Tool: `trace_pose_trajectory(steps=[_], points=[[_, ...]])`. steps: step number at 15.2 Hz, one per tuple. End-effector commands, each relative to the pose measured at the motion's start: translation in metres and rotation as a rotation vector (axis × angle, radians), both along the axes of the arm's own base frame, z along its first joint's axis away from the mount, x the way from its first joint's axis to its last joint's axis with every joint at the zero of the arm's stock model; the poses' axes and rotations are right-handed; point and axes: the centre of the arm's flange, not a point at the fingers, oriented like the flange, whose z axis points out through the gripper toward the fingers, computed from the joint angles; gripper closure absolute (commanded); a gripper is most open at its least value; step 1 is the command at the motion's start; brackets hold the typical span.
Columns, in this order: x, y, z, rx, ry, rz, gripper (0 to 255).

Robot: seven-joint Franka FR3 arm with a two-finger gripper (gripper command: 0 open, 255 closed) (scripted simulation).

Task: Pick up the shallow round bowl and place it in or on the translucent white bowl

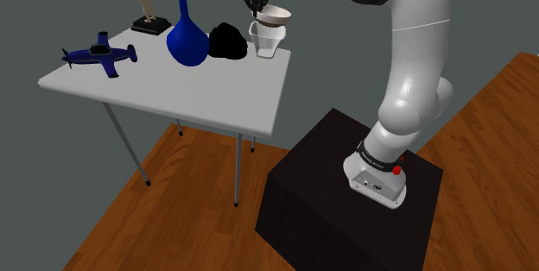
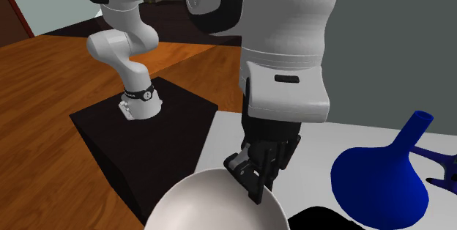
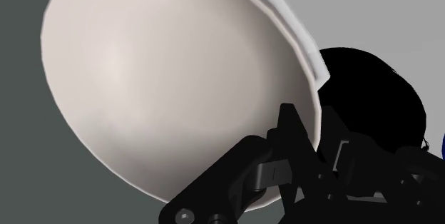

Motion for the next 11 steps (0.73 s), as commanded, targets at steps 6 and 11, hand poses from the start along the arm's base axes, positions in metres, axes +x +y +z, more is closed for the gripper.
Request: trace_pose_trajectory(steps=[6,11], points=[[0.000,0.000,-0.035,0.000,-0.001,0.000,255],[0.000,0.000,-0.039,0.000,-0.001,0.000,255]])
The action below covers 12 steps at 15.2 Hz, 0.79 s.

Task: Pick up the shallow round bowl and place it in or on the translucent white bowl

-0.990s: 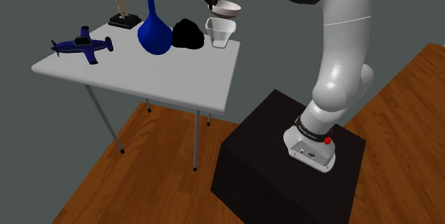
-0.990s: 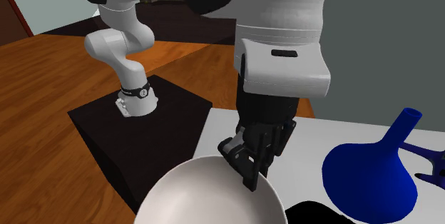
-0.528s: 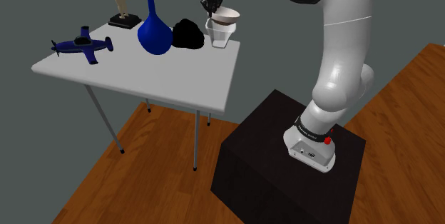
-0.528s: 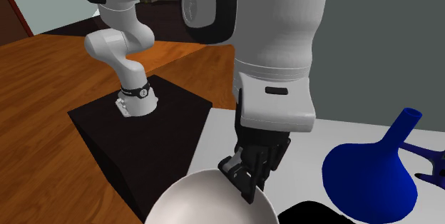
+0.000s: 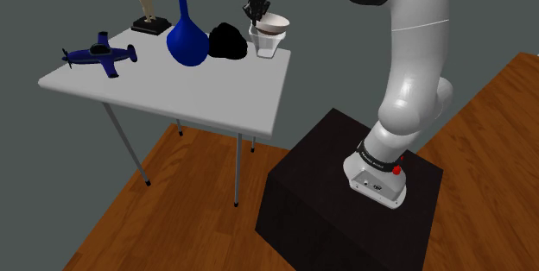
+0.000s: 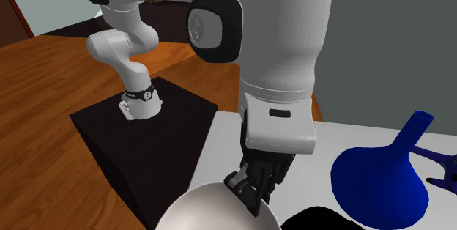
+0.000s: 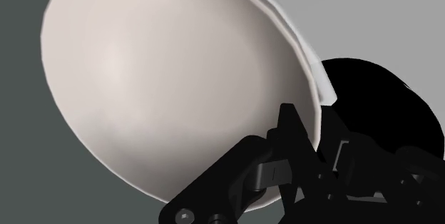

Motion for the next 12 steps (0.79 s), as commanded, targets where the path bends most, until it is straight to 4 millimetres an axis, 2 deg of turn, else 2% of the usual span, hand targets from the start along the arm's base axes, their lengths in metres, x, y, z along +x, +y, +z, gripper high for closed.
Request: trace_pose_trajectory(steps=[1,4,5,10,12], points=[[0.000,0.000,0.000,0.000,-0.001,0.000,255],[0.000,0.000,0.000,0.000,-0.001,0.000,255],[0.000,0.000,0.000,0.000,-0.001,0.000,0],[0.000,0.000,0.000,0.000,-0.001,0.000,0],[-0.002,0.004,0.026,0.000,-0.001,0.000,0]])
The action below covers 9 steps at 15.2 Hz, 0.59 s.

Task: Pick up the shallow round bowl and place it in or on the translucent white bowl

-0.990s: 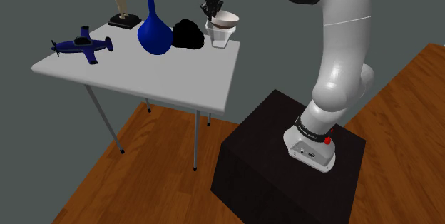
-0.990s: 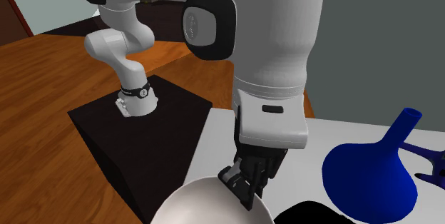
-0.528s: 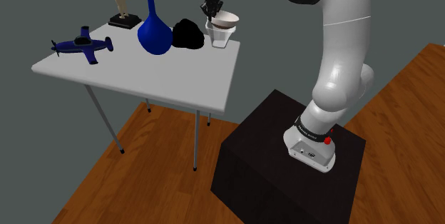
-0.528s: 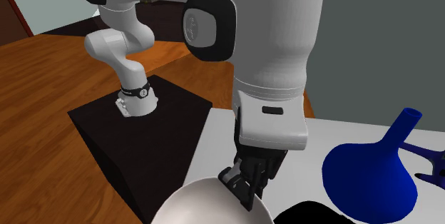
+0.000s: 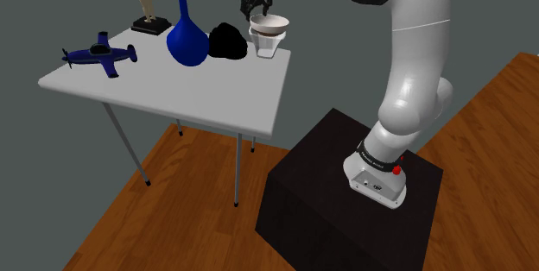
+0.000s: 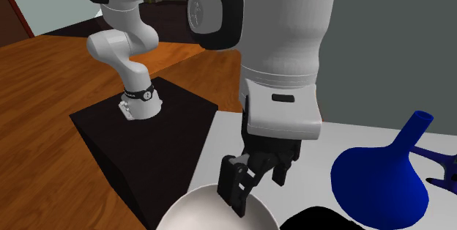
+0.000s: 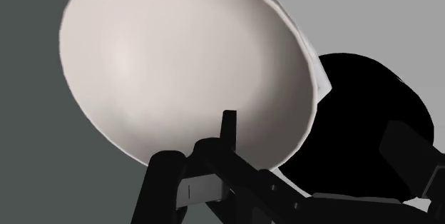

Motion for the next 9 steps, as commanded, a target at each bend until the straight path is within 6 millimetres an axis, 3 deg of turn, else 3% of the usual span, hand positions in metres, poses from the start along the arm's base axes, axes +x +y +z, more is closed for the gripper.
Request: trace_pose_trajectory(steps=[1,2,9], points=[[-0.003,0.005,0.021,0.000,0.001,0.000,0],[-0.004,0.007,0.032,0.000,0.001,0.000,0],[-0.004,0.007,0.032,0.000,0.001,0.000,0]])
